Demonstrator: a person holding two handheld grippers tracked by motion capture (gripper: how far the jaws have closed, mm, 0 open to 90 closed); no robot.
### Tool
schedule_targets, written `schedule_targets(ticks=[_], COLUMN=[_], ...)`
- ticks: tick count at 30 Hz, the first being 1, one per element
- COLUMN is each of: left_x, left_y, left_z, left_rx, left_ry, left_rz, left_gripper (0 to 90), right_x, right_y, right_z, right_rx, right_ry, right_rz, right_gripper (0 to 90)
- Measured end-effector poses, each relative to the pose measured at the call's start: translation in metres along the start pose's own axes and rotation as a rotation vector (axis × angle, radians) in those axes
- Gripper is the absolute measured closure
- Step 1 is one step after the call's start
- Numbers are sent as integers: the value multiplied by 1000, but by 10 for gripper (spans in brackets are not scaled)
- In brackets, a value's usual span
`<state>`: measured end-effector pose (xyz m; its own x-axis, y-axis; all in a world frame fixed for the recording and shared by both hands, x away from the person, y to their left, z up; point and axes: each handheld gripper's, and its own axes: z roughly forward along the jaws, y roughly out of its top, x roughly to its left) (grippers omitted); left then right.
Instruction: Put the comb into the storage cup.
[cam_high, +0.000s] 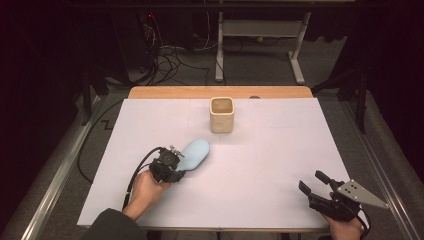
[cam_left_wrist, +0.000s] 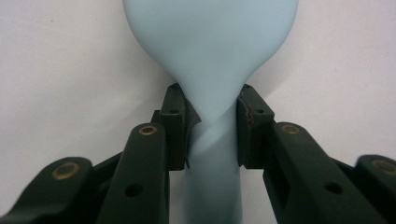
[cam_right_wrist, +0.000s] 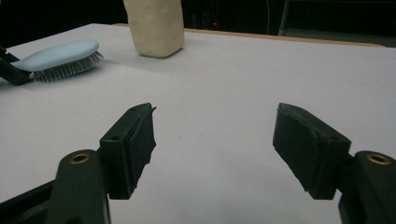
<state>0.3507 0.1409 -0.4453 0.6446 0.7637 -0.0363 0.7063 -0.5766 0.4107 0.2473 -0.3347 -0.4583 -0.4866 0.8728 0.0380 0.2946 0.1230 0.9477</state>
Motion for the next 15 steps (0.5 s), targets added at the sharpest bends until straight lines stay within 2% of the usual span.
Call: schedule_targets(ticks=[8, 15], left_x=[-2, -1], left_y=[-2, -6], left_z=[-5, -13], left_rx=[-33, -75], left_ry=[-12, -35], left_rz=[12, 7], left_gripper=[692, 692], right_x=[0, 0], right_y=[0, 0], right_z=[0, 0], right_rx=[-3, -3], right_ry=[0, 0], right_rz=[-1, -3], right_gripper=[299, 299])
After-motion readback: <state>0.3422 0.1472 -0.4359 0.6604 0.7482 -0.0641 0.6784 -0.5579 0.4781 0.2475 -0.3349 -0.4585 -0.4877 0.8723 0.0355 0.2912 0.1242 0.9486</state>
